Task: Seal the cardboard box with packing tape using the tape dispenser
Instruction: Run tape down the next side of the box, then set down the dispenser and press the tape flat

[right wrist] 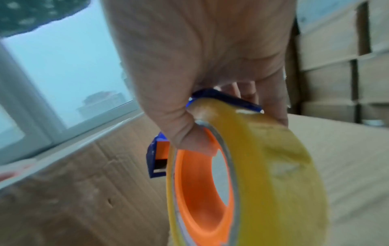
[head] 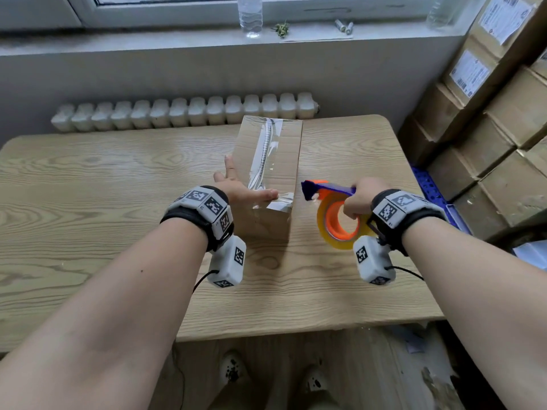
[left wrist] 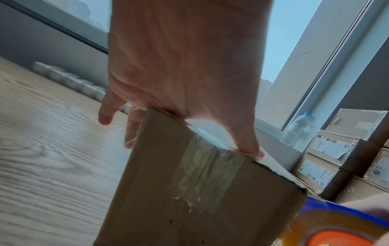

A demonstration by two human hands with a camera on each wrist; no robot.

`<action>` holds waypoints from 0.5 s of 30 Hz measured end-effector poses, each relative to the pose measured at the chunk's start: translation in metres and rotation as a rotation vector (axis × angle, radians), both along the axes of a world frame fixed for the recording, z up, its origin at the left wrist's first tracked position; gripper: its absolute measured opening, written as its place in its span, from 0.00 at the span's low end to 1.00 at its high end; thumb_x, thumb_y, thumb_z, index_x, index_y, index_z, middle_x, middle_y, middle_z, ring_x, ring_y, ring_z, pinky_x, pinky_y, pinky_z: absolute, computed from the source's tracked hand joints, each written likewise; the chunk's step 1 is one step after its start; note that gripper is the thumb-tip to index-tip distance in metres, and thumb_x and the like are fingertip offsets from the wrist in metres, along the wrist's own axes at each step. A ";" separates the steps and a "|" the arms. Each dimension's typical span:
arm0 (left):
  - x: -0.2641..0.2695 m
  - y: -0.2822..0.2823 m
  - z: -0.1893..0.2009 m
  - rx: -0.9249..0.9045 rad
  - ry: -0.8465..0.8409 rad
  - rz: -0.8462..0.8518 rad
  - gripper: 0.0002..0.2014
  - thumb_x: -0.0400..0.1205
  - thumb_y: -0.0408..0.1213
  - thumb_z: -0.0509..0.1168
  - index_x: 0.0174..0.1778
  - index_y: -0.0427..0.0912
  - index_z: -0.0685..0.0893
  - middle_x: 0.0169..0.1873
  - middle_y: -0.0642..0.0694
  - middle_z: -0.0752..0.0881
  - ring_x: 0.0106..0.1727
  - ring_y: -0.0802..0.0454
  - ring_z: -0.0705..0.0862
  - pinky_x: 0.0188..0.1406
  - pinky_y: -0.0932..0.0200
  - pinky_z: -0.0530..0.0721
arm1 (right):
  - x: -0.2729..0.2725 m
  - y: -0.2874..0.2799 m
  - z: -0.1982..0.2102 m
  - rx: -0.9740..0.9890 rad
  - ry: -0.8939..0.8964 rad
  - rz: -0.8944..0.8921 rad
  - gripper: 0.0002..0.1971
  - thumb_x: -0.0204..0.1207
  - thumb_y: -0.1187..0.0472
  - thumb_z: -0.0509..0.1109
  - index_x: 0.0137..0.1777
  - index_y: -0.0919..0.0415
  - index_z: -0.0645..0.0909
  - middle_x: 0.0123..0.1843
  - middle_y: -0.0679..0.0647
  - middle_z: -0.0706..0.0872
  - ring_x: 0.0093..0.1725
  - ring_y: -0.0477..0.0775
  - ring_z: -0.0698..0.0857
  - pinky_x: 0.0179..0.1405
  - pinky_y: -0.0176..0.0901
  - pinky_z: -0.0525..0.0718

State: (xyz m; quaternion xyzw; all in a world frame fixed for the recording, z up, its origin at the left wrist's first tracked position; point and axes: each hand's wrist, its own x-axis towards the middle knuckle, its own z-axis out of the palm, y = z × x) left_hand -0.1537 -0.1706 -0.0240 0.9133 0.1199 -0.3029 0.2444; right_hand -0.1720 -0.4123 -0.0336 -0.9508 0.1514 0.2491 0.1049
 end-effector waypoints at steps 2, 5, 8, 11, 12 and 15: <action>-0.002 -0.001 -0.001 -0.029 -0.019 0.006 0.64 0.69 0.67 0.69 0.82 0.46 0.26 0.83 0.36 0.40 0.85 0.40 0.47 0.83 0.49 0.48 | 0.005 0.003 -0.010 0.075 0.016 -0.097 0.09 0.64 0.64 0.73 0.28 0.61 0.76 0.27 0.55 0.77 0.27 0.54 0.75 0.24 0.37 0.69; -0.001 0.002 -0.004 -0.077 -0.046 0.009 0.61 0.73 0.63 0.68 0.81 0.46 0.26 0.83 0.33 0.44 0.84 0.39 0.53 0.82 0.49 0.53 | 0.008 0.006 -0.033 0.151 0.051 -0.183 0.13 0.72 0.61 0.72 0.30 0.62 0.73 0.30 0.55 0.75 0.37 0.58 0.78 0.32 0.41 0.73; 0.007 0.010 -0.009 -0.132 -0.077 -0.011 0.51 0.81 0.55 0.62 0.81 0.45 0.26 0.81 0.33 0.61 0.78 0.37 0.68 0.77 0.47 0.66 | 0.008 0.008 -0.052 0.159 0.058 -0.169 0.09 0.73 0.61 0.72 0.36 0.64 0.76 0.36 0.59 0.80 0.43 0.60 0.79 0.33 0.42 0.73; 0.014 0.021 -0.007 -0.185 -0.079 -0.041 0.42 0.86 0.49 0.55 0.83 0.46 0.29 0.78 0.37 0.69 0.67 0.39 0.78 0.63 0.47 0.77 | 0.011 0.009 -0.055 0.150 0.041 -0.106 0.04 0.74 0.66 0.69 0.40 0.66 0.82 0.38 0.63 0.83 0.45 0.62 0.82 0.35 0.43 0.76; 0.015 0.025 -0.007 -0.197 -0.076 -0.043 0.41 0.87 0.49 0.55 0.83 0.48 0.30 0.78 0.38 0.69 0.64 0.40 0.78 0.59 0.48 0.78 | 0.014 0.009 -0.055 0.155 0.018 -0.102 0.05 0.75 0.67 0.67 0.44 0.65 0.84 0.43 0.64 0.85 0.50 0.63 0.84 0.39 0.44 0.79; 0.018 0.036 -0.008 -0.198 -0.154 -0.093 0.39 0.86 0.44 0.58 0.85 0.49 0.37 0.79 0.37 0.68 0.73 0.39 0.75 0.68 0.47 0.75 | 0.025 0.021 -0.034 0.202 -0.134 -0.119 0.21 0.77 0.66 0.63 0.71 0.58 0.78 0.70 0.61 0.82 0.68 0.63 0.80 0.64 0.47 0.78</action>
